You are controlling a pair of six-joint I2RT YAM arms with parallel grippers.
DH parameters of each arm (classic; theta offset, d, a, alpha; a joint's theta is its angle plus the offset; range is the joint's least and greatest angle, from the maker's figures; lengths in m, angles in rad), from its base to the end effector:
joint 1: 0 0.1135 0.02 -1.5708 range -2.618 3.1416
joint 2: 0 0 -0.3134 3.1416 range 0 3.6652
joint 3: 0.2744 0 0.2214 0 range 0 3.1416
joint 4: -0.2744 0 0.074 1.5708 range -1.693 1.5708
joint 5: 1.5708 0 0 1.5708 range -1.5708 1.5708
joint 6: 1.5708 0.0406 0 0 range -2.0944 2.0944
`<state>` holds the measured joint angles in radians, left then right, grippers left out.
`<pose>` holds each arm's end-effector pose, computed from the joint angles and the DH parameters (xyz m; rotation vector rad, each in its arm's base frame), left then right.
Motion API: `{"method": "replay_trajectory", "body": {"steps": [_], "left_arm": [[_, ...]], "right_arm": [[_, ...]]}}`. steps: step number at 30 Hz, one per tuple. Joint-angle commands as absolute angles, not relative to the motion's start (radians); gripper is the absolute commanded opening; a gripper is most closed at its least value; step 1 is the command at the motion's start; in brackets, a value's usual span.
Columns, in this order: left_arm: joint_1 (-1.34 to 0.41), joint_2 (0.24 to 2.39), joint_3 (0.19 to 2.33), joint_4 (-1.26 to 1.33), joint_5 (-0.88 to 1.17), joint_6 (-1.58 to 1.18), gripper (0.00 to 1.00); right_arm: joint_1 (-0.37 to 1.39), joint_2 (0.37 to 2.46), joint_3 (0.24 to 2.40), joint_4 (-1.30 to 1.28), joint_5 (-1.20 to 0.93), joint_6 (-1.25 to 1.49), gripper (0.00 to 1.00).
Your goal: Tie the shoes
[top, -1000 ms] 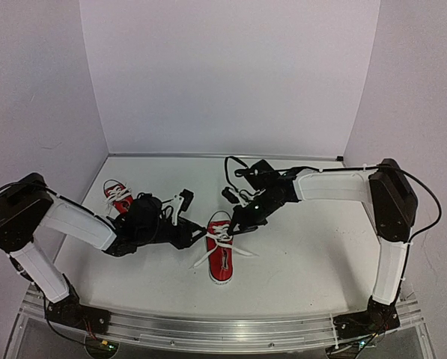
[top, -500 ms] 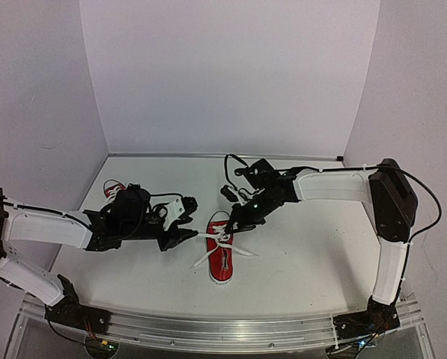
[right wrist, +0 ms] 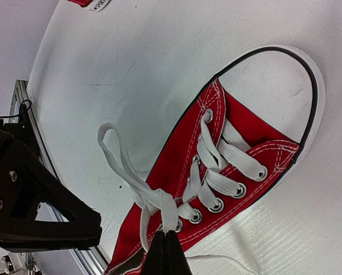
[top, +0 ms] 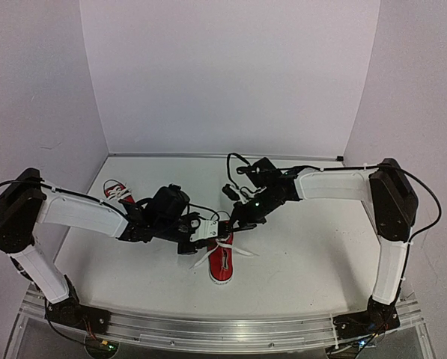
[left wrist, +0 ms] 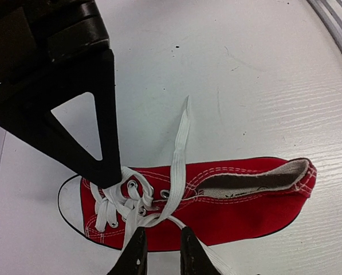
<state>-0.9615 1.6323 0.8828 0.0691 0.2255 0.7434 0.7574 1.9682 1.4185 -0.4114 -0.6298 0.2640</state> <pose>0.1782 -0.2712 0.2536 1.7769 1.3916 -0.3707 0.2855 0.3029 0.2547 -0.9188 2.5261 1.1711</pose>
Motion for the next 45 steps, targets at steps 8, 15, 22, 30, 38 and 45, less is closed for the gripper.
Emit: {"method": "replay_trajectory", "body": {"steps": [8,15,22,30,38,45], "left_arm": [[-0.971,1.704,0.977,0.008,0.201,0.838,0.21],[-0.975,1.743,1.009,0.009,0.177,0.847,0.23],[-0.980,1.767,1.032,-0.025,0.159,0.856,0.17],[-0.983,1.780,1.048,-0.040,0.134,0.860,0.09],[-0.989,1.777,1.054,-0.052,0.123,0.865,0.05],[-0.989,1.739,1.032,-0.013,0.107,0.837,0.00]], "right_arm": [[0.753,1.944,1.428,-0.390,-0.659,0.268,0.00],[0.753,1.948,1.422,-0.385,-0.664,0.271,0.00],[0.754,1.950,1.423,-0.382,-0.667,0.273,0.00],[0.753,1.947,1.417,-0.379,-0.667,0.275,0.00],[0.752,1.947,1.415,-0.376,-0.668,0.275,0.00],[0.752,1.949,1.415,-0.376,-0.668,0.275,0.00]]}}
